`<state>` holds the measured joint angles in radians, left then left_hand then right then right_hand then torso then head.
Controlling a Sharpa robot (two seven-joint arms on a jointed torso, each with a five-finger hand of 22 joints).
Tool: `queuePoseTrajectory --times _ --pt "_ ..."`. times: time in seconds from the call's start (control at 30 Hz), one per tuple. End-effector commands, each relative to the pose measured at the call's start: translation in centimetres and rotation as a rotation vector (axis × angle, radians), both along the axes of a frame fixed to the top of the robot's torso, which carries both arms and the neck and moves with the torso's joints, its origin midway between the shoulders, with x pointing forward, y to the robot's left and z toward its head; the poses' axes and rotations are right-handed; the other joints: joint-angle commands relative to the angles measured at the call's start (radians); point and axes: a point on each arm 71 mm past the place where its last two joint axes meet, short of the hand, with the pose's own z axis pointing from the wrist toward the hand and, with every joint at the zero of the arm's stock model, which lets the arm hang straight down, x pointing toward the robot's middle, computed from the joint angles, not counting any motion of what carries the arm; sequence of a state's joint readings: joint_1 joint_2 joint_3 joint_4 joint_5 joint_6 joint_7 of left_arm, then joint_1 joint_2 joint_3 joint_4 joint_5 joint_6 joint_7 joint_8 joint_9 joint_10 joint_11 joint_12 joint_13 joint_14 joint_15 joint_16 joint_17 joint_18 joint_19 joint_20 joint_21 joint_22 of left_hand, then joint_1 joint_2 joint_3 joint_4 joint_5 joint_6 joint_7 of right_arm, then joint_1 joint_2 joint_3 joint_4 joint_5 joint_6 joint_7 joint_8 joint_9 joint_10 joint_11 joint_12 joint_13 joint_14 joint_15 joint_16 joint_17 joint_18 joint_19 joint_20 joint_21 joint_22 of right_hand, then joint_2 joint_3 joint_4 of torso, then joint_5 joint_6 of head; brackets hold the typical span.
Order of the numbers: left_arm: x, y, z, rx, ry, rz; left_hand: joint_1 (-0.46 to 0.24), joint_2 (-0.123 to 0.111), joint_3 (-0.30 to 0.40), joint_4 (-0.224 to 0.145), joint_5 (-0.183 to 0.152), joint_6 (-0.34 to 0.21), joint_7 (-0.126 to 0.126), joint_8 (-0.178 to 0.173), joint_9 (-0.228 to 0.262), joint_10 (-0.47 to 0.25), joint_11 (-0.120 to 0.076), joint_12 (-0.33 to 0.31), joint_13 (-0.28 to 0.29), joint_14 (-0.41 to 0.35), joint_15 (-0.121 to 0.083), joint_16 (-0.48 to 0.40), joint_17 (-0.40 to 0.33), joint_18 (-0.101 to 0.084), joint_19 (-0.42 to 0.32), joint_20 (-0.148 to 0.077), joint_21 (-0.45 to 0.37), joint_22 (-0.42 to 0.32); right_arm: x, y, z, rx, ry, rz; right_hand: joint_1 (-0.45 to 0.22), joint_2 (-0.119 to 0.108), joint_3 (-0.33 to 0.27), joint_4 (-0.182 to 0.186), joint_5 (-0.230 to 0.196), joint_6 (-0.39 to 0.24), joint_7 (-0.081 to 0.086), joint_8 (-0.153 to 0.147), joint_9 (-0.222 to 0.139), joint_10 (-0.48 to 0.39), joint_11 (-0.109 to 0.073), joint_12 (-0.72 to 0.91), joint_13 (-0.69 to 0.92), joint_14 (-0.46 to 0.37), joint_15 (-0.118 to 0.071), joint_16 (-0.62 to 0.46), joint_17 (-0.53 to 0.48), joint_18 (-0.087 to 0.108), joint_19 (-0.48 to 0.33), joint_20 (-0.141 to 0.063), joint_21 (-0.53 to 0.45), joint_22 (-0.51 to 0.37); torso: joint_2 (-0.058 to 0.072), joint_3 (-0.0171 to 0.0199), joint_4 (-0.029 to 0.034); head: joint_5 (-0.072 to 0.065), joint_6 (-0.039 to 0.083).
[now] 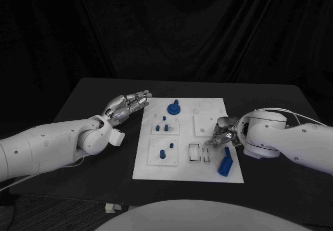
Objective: Assemble the parts on the task board
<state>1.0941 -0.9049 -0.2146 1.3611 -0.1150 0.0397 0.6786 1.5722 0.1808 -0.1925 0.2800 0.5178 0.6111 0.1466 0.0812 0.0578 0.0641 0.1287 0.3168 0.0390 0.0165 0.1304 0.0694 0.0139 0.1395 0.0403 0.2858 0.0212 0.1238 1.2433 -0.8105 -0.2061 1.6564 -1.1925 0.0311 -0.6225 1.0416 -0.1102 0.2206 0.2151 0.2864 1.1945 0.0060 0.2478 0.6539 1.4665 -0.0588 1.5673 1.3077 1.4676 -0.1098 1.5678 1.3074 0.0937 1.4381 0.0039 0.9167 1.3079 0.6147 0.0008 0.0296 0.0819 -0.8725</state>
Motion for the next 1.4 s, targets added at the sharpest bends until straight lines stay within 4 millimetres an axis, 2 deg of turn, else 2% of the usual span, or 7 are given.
queuePoseTrajectory --times 0.03,0.17,0.37,0.43,0.7,0.97,1.4 --pt "0.0 -0.1 0.7 -0.065 -0.083 0.002 0.009 -0.002 0.008 0.0 0.007 0.002 0.006 0.004 0.001 0.001 0.006 -0.003 0.0 0.0 0.008 0.004 0.002 0.019 0.005 0.005 0.004 0.001 0.2 0.1 0.4 0.037 -0.036 -0.024 -0.005 -0.006 -0.007 0.003 -0.016 -0.017 0.002 0.003 0.012 0.104 -0.001 0.004 0.263 0.103 -0.001 0.003 0.263 0.016 -0.008 -0.001 -0.007 0.116 0.0 0.0003 0.0007 -0.005 0.0" --pt "-0.1 -0.1 0.7 -0.067 -0.083 0.001 0.009 -0.002 0.008 0.0 0.007 0.002 0.006 0.004 0.001 0.001 0.006 -0.003 0.0 0.0 0.008 0.004 0.002 0.019 0.005 0.005 0.004 0.001 0.1 -0.2 1.3 0.086 -0.096 -0.04 -0.016 -0.016 -0.018 0.034 -0.062 -0.077 0.019 -0.025 0.009 0.104 0.013 0.004 0.263 0.103 0.009 0.003 0.263 0.012 -0.002 0.004 0.008 0.12 0.0 0.0002 0.0005 -0.011 0.0" --pt "-0.2 0.0 0.8 -0.069 -0.085 0.002 0.009 -0.002 0.009 0.0 0.007 0.005 0.007 0.005 0.001 0.001 0.006 -0.001 0.0 0.001 0.008 0.005 0.002 0.019 0.006 0.005 0.005 0.004 -0.8 -2.1 3.7 0.069 -0.124 -0.048 -0.124 -0.051 -0.077 0.083 -0.23 -0.073 0.02 -0.021 0.004 0.104 0.013 0.004 0.263 0.103 0.009 0.003 0.263 -0.001 0.031 0.005 0.108 0.142 0.0 -0.0003 0.0004 -0.025 0.0" --pt "-0.3 0.0 0.8 -0.07 -0.086 0.003 0.009 -0.002 0.009 0.0 0.007 0.005 0.007 0.005 0.001 0.001 0.006 -0.001 0.0 0.001 0.008 0.005 0.002 0.019 0.006 0.005 0.005 0.004 -1.3 -2.8 4.3 0.063 -0.132 -0.051 -0.151 0.003 -0.1 0.078 -0.207 -0.071 0.021 -0.025 -0.005 0.104 0.013 0.004 0.263 0.103 0.01 0.003 0.263 -0.003 0.033 0.005 0.117 0.143 0.0 -0.0003 0.0007 -0.028 0.0" --pt "-0.3 -0.1 0.8 -0.071 -0.087 0.002 0.01 -0.001 0.009 0.0 0.007 0.009 0.007 0.006 0.002 0.002 0.006 0.002 0.001 0.001 0.009 0.006 0.002 0.02 0.007 0.005 0.005 0.006 -3.1 -5.1 5.3 0.004 -0.138 -0.032 -0.162 0.049 -0.148 0.075 -0.213 -0.01 0.008 -0.024 -0.024 0.104 0.007 0.004 0.263 0.103 0.002 0.003 0.263 -0.007 0.04 0.0 0.151 0.15 0.001 -0.0001 0.0017 -0.048 0.0" --pt "-0.2 -0.1 0.8 -0.07 -0.084 0.0 0.011 -0.001 0.01 0.001 0.007 0.014 0.009 0.007 0.003 0.003 0.009 0.005 0.001 0.002 0.01 0.007 0.002 0.021 0.008 0.005 0.006 0.009 -4.6 -6.7 4.0 -0.073 -0.077 -0.005 -0.274 0.112 -0.226 0.078 -0.232 0.084 -0.009 -0.056 -0.083 0.104 -0.008 0.004 0.263 0.103 -0.012 0.003 0.263 -0.005 0.034 -0.012 0.141 0.146 -0.002 -0.002 0.0012 -0.048 0.0" --pt "-0.2 -0.4 0.7 -0.07 -0.074 -0.009 0.012 0.0 0.012 0.001 0.008 0.016 0.011 0.009 0.003 0.005 0.011 0.007 0.001 0.002 0.012 0.008 0.003 0.022 0.011 0.007 0.008 0.014 -5.5 -5.5 1.7 -0.048 -0.008 0.006 -0.249 0.133 -0.247 0.073 -0.205 0.085 -0.002 -0.103 -0.142 0.104 -0.004 0.004 0.263 0.103 -0.007 0.003 0.263 0.005 0.018 -0.009 0.075 0.13 0.0 -0.0005 0.0014 -0.057 0.0"
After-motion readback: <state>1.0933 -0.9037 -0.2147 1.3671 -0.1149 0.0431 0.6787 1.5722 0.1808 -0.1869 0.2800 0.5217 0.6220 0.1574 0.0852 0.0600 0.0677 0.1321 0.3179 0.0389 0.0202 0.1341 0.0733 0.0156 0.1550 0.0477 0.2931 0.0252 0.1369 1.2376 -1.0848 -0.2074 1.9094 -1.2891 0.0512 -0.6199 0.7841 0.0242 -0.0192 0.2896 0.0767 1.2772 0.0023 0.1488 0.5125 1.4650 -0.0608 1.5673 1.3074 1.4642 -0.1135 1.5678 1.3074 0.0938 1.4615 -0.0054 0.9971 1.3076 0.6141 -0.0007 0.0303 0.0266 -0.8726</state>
